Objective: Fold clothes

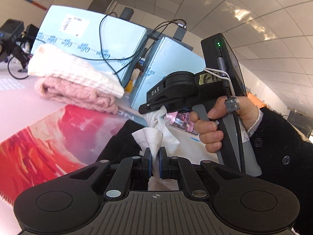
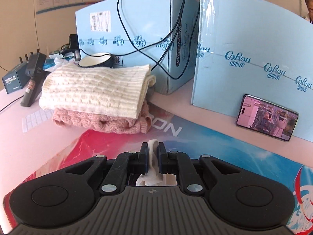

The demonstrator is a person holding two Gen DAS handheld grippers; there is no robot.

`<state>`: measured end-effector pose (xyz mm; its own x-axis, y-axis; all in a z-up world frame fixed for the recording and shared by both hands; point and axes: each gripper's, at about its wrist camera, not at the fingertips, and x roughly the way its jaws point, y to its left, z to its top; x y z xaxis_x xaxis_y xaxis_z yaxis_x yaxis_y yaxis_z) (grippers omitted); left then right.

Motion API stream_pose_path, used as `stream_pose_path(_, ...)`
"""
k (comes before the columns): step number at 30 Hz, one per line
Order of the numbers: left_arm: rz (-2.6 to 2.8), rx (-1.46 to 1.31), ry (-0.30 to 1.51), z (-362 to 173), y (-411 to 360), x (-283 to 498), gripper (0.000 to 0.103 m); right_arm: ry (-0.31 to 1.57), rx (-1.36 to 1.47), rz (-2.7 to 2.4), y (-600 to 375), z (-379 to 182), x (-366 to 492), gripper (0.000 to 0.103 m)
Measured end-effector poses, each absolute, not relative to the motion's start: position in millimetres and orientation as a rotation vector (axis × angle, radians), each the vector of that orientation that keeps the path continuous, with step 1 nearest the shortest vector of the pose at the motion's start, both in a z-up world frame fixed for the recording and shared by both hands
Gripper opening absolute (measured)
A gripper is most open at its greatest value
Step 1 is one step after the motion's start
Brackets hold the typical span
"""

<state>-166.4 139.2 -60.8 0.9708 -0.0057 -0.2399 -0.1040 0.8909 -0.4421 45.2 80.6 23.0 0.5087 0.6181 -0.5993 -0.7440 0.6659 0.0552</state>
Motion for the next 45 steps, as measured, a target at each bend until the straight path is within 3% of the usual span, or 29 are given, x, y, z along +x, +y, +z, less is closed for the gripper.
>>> stream_pose_path(3,0.021,-0.516,0.222,-67,148,-169,0.007,0.664,-0.199,0.834,94,12,48,0.013)
stream_pose_path(5,0.006,-0.538,0.217,-71,152,-172,0.007,0.647,-0.114,0.869,88,20,51,0.032)
stream_pose_path(6,0.004,-0.547,0.221,-72,154,-172,0.009,0.629,-0.077,0.885,83,25,52,0.05)
stream_pose_path(7,0.002,-0.563,0.224,-73,156,-171,0.01,0.602,-0.049,0.897,78,30,53,0.056)
stream_pose_path(8,0.0,-0.581,0.226,-73,158,-171,0.018,0.576,-0.022,0.909,72,36,54,0.057)
stream_pose_path(9,-0.003,-0.599,0.228,-74,160,-171,0.035,0.556,-0.014,0.914,68,40,54,0.06)
stream_pose_path(12,-0.052,-0.651,0.173,-74,166,-176,0.072,0.562,-0.082,0.916,58,40,59,0.066)
stream_pose_path(14,-0.055,-0.645,0.164,-69,165,-176,0.081,0.606,-0.103,0.914,50,33,63,0.066)
stream_pose_path(20,-0.031,-0.576,0.166,-61,166,-174,0.082,0.696,-0.052,0.905,9,11,60,0.066)
stream_pose_path(24,-0.056,-0.393,0.178,-44,176,-174,0.094,0.714,0.011,0.927,-34,2,41,0.07)
stream_pose_path(31,-0.368,-0.223,0.401,-36,181,-131,0.093,0.686,0.11,0.949,-92,-15,4,0.071)
stream_pose_path(38,-0.339,-0.208,0.472,-46,178,-159,0.093,0.637,0.119,0.95,-107,-18,-8,0.075)
stream_pose_path(45,-0.137,-0.184,0.336,-29,171,-186,0.094,0.65,0.232,0.959,-116,-31,-2,0.079)
